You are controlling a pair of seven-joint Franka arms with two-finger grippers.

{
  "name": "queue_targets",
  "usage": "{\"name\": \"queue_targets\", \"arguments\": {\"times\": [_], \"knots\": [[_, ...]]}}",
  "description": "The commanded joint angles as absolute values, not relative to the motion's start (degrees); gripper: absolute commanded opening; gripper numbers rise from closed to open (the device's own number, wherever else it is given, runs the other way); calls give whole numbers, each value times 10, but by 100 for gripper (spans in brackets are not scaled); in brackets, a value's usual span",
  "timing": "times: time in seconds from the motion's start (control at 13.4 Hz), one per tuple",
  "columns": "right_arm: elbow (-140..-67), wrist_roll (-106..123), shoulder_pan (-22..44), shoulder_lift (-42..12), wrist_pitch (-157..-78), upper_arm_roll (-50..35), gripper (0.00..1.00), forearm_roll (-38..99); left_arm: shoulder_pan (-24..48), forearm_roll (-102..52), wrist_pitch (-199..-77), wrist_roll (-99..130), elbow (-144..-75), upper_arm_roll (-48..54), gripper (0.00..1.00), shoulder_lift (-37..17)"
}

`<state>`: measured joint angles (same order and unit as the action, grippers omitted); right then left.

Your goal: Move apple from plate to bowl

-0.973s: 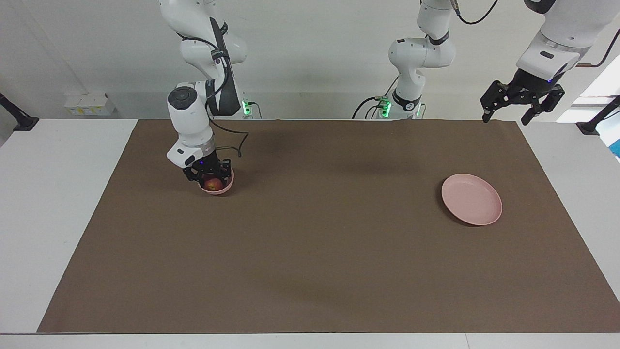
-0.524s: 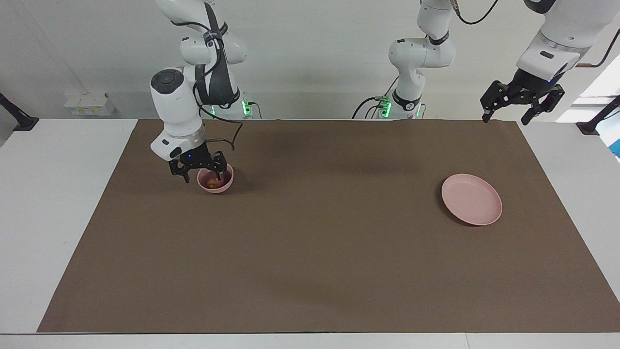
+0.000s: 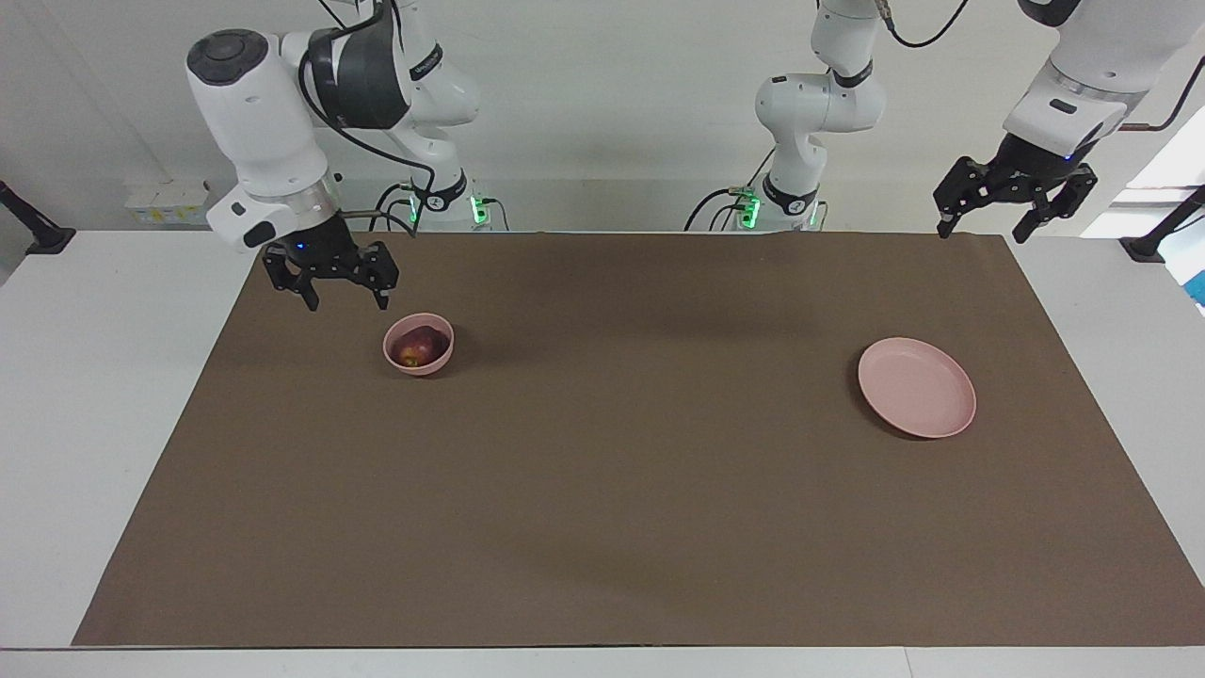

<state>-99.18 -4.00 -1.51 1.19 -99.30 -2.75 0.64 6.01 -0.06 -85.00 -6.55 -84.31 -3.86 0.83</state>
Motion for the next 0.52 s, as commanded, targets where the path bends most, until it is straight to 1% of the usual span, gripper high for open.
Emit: {"name": "queue_targets", "arguments": {"times": [0.0, 0.15, 0.3, 0.45], "knots": [[-927, -75, -27, 12, -906, -30, 100, 21, 53, 4, -844, -70, -847, -33, 100, 14], [-882, -79, -27, 12, -846, -23, 100, 21, 53, 3, -844, -70, -847, -33, 100, 14], [-849, -79, -26, 11, -806, -24, 100, 19, 53, 3, -844, -70, -847, -33, 100, 14], [-852, -79, -25, 18, -810, -26, 100, 22, 54, 3, -844, -70, -847, -33, 100, 14]]}}
